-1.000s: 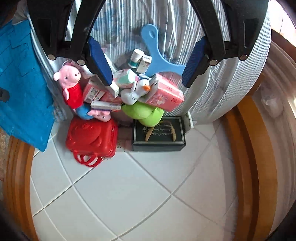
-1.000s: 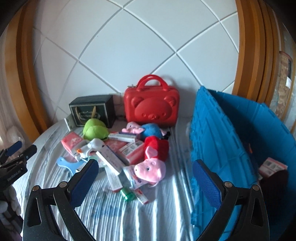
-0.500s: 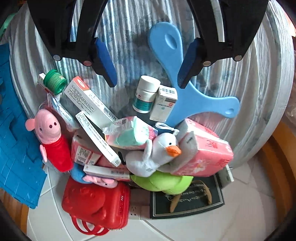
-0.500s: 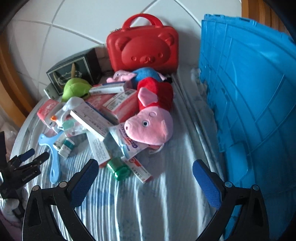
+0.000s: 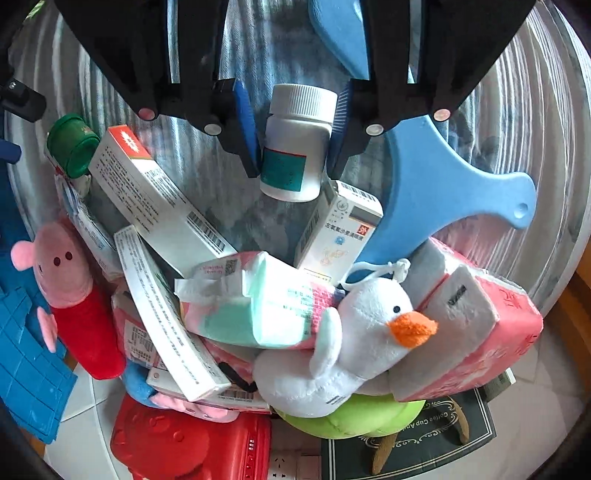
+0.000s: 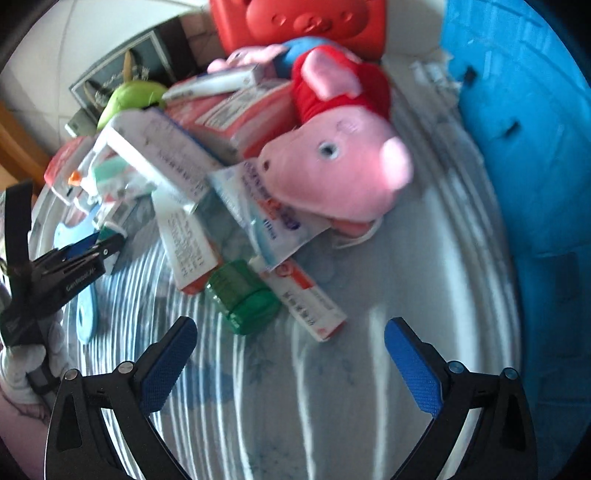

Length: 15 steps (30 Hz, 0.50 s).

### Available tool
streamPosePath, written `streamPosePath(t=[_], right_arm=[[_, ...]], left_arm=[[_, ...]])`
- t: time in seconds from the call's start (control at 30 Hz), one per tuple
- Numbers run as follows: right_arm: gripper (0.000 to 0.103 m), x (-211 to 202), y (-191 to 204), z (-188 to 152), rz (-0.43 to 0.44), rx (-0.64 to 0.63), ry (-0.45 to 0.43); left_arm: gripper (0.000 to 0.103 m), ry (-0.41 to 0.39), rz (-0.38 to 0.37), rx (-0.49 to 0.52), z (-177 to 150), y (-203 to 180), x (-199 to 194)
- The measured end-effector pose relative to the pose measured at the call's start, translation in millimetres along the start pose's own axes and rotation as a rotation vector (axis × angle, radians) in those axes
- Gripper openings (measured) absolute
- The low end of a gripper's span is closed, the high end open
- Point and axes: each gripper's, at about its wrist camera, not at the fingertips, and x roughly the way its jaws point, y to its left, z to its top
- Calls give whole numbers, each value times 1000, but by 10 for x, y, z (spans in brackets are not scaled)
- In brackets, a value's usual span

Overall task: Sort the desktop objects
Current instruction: 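Grasp the white pill bottle with the left tool while the right tool grasps the green cap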

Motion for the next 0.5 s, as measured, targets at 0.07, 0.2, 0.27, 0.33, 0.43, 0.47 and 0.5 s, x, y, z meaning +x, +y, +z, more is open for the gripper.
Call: streamPosePath(t=[0.07,0.2,0.27,0.33,0.43,0.47,0.5], right_arm=[[103,63,73,1,7,-25,7],[103,157,162,47,21,-57,12],[103,186,202,68,38,-72,1],[103,219,256,83,23,-104,-10],[92,283,331,81,8,-141,-10],[76,308,356,76,0,-152,-7],[64,314,381,67,-21,-167,-16]], left_arm=[[36,-7,-24,6,-68,-27,-32],[36,4,-36,1,-94,-67,58],[35,9,-14,21,-117,-134,55],[33,14,-58,-9,-168,-145,11],[33,0,-55,-18,-271,-175,-109],[33,-5,-56,-22,-307,-180,-162],[33,-10,-57,-27,-336,-182,-214]])
